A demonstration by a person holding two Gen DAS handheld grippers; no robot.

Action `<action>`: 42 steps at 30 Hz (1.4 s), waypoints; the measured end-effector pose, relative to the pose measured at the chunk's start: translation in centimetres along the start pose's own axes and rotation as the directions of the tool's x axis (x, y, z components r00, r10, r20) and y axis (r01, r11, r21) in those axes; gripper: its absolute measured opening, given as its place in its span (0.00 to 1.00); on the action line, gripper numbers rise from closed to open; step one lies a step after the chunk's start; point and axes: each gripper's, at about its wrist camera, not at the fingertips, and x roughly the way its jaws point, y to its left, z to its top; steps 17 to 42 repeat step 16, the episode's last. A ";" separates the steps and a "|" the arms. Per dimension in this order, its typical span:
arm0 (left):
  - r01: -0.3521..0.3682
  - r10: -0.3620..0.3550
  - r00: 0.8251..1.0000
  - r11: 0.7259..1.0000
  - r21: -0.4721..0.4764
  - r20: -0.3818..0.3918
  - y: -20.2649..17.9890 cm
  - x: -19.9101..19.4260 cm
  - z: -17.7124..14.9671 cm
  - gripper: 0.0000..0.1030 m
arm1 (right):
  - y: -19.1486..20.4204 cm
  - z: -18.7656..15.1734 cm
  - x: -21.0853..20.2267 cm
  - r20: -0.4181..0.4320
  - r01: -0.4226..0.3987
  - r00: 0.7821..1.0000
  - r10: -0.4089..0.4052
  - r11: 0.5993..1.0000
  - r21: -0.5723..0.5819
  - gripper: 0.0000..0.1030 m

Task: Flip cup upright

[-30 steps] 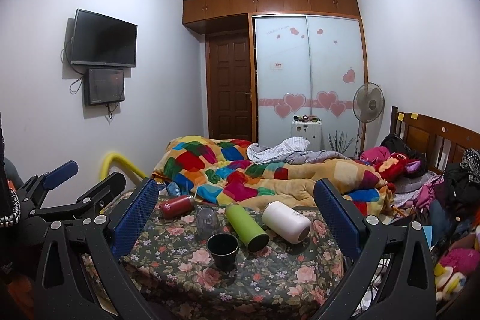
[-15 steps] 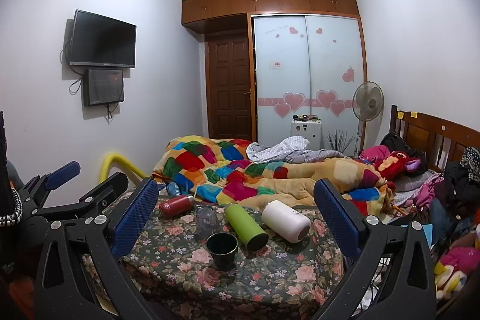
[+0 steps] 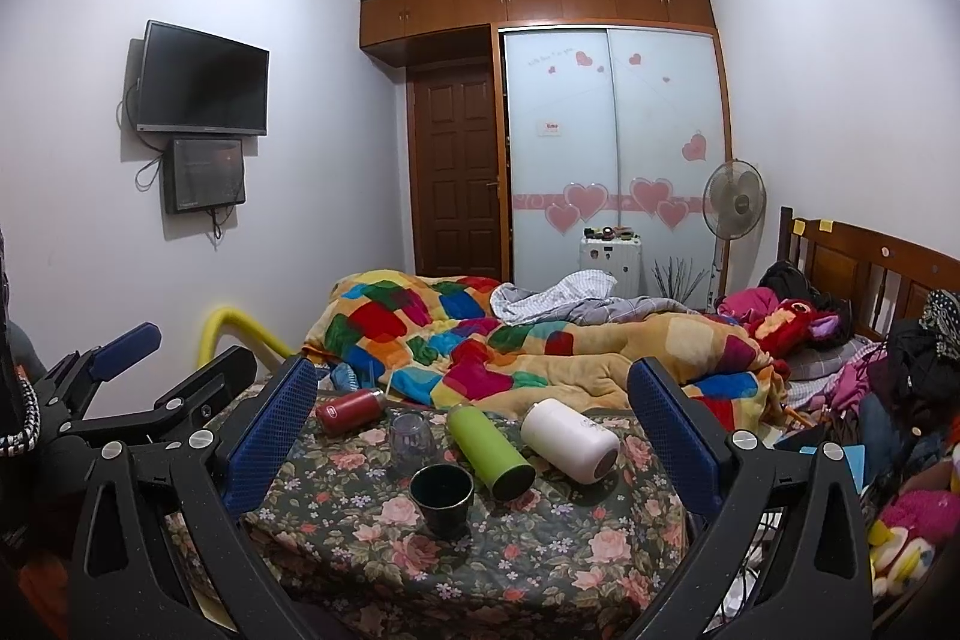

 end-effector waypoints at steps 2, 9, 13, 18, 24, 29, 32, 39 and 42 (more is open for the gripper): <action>0.003 -0.003 1.000 1.000 -0.001 0.000 0.1 -0.1 0.0 1.00 | 0.0 0.0 0.0 -0.001 0.000 1.000 0.000 1.000 0.000 1.00; 0.005 -0.005 1.000 1.000 -0.006 -0.001 0.3 0.1 -0.1 1.00 | -0.1 -0.4 0.0 -0.009 0.005 1.000 -0.005 1.000 0.000 1.00; -0.010 0.009 1.000 1.000 -0.026 -0.004 1.2 0.2 -0.5 1.00 | 0.3 -0.6 0.4 -0.022 0.006 1.000 -0.006 1.000 -0.003 1.00; -0.028 0.027 0.999 0.998 -0.056 -0.020 2.6 0.7 -0.7 1.00 | 0.9 -0.6 0.9 -0.034 0.003 0.999 -0.003 1.000 -0.011 1.00; -0.028 0.027 0.999 0.998 -0.056 -0.020 2.6 0.7 -0.7 1.00 | 0.9 -0.6 0.9 -0.034 0.003 0.999 -0.003 1.000 -0.011 1.00; -0.028 0.027 0.999 0.998 -0.056 -0.020 2.6 0.7 -0.7 1.00 | 0.9 -0.6 0.9 -0.034 0.003 0.999 -0.003 1.000 -0.011 1.00; -0.028 0.027 0.999 0.998 -0.056 -0.020 2.6 0.7 -0.7 1.00 | 0.9 -0.6 0.9 -0.034 0.003 0.999 -0.003 1.000 -0.011 1.00; -0.028 0.027 0.999 0.998 -0.056 -0.020 2.6 0.7 -0.7 1.00 | 0.9 -0.6 0.9 -0.034 0.003 0.999 -0.003 1.000 -0.011 1.00; -0.028 0.027 0.999 0.998 -0.056 -0.020 2.6 0.7 -0.7 1.00 | 0.9 -0.6 0.9 -0.034 0.003 0.999 -0.003 1.000 -0.011 1.00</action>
